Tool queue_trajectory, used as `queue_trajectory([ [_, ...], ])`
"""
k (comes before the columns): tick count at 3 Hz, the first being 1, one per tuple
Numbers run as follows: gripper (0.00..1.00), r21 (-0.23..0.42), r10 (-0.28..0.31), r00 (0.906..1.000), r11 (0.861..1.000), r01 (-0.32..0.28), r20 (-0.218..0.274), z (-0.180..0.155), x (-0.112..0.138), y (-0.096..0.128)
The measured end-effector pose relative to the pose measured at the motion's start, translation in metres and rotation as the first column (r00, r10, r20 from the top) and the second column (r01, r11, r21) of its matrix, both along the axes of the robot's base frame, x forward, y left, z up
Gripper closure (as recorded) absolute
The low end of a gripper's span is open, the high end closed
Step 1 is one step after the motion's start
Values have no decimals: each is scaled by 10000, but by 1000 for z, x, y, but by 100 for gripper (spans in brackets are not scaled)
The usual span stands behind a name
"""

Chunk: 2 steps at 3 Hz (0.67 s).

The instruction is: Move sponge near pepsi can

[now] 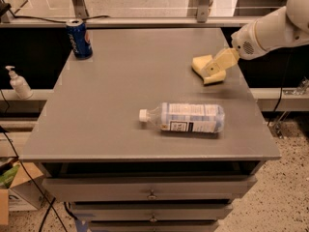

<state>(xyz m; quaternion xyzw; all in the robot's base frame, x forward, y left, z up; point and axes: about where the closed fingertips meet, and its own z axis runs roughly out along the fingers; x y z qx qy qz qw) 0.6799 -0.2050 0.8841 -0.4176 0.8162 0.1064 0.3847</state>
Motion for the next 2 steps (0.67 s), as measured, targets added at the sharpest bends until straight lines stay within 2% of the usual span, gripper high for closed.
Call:
queue_trajectory([
  [1,0,431,-189,9987,9989,209,-465,-30,8,4],
  [2,18,484,72,9966,9988,-33,-816,-46,11,17],
])
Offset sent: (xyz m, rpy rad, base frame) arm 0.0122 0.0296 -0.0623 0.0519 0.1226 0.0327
